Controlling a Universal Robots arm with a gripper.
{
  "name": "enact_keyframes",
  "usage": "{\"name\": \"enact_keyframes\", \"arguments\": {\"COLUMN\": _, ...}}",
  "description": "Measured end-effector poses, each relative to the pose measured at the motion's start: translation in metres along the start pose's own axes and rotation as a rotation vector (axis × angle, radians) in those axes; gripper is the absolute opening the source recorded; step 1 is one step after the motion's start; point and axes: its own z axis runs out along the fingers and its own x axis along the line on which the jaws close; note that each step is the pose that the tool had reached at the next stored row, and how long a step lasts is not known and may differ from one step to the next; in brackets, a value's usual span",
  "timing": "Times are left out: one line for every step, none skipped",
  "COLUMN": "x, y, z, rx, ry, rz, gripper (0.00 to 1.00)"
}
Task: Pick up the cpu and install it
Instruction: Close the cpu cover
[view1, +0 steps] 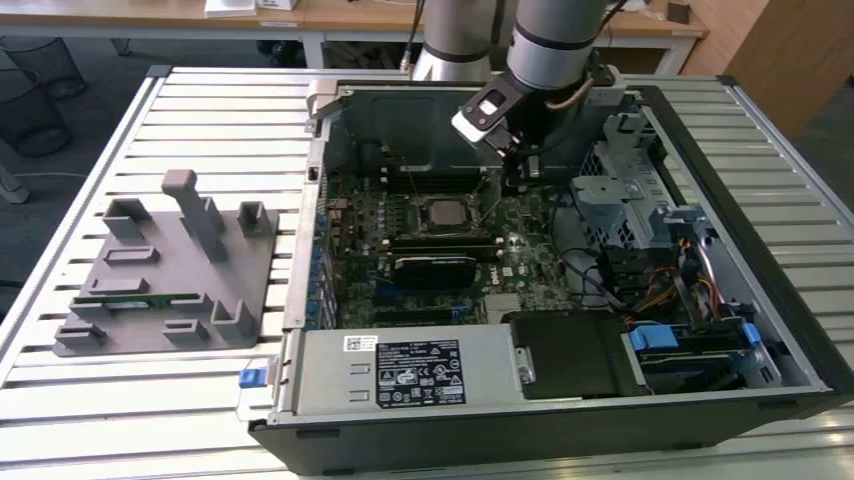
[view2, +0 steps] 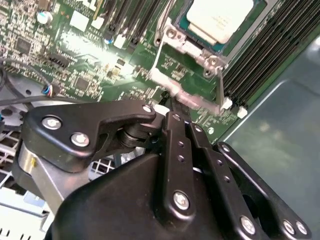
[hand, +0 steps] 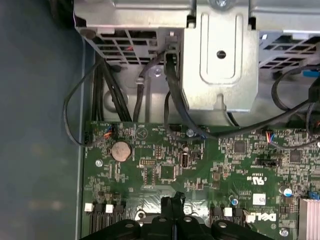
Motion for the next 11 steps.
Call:
{"name": "enact_keyframes", "arguments": {"x": 0.0000, "y": -0.0014, "z": 0.0007, "rx": 0.0000, "ry": -0.0001, "rz": 0.000, "gripper": 0.11}}
{"name": "enact_keyframes", "arguments": {"x": 0.0001, "y": -0.0028, "z": 0.0014, "rx": 0.0000, "ry": 0.0000, "rz": 0.000, "gripper": 0.11}}
{"name": "enact_keyframes", "arguments": {"x": 0.0001, "y": -0.0044, "z": 0.0022, "rx": 0.0000, "ry": 0.0000, "rz": -0.001, "gripper": 0.11}}
{"name": "enact_keyframes", "arguments": {"x": 0.0001, "y": -0.0059, "z": 0.0028, "rx": 0.0000, "ry": 0.0000, "rz": -0.001, "gripper": 0.11}}
{"name": "enact_keyframes", "arguments": {"x": 0.0001, "y": -0.0074, "z": 0.0035, "rx": 0.0000, "ry": 0.0000, "rz": -0.001, "gripper": 0.11}}
{"name": "enact_keyframes", "arguments": {"x": 0.0002, "y": -0.0089, "z": 0.0041, "rx": 0.0000, "ry": 0.0000, "rz": -0.001, "gripper": 0.11}}
{"name": "enact_keyframes", "arguments": {"x": 0.0002, "y": -0.0104, "z": 0.0047, "rx": 0.0001, "ry": 0.0000, "rz": -0.002, "gripper": 0.11}}
{"name": "enact_keyframes", "arguments": {"x": 0.0002, "y": -0.0120, "z": 0.0054, "rx": 0.0001, "ry": 0.0000, "rz": -0.002, "gripper": 0.11}}
{"name": "enact_keyframes", "arguments": {"x": 0.0003, "y": -0.0135, "z": 0.0061, "rx": 0.0000, "ry": 0.0000, "rz": -0.002, "gripper": 0.11}}
{"name": "enact_keyframes", "arguments": {"x": 0.0003, "y": -0.0148, "z": 0.0066, "rx": 0.0001, "ry": -0.0001, "rz": -0.002, "gripper": 0.11}}
{"name": "enact_keyframes", "arguments": {"x": 0.0003, "y": -0.0161, "z": 0.0073, "rx": 0.0001, "ry": -0.0001, "rz": -0.002, "gripper": 0.11}}
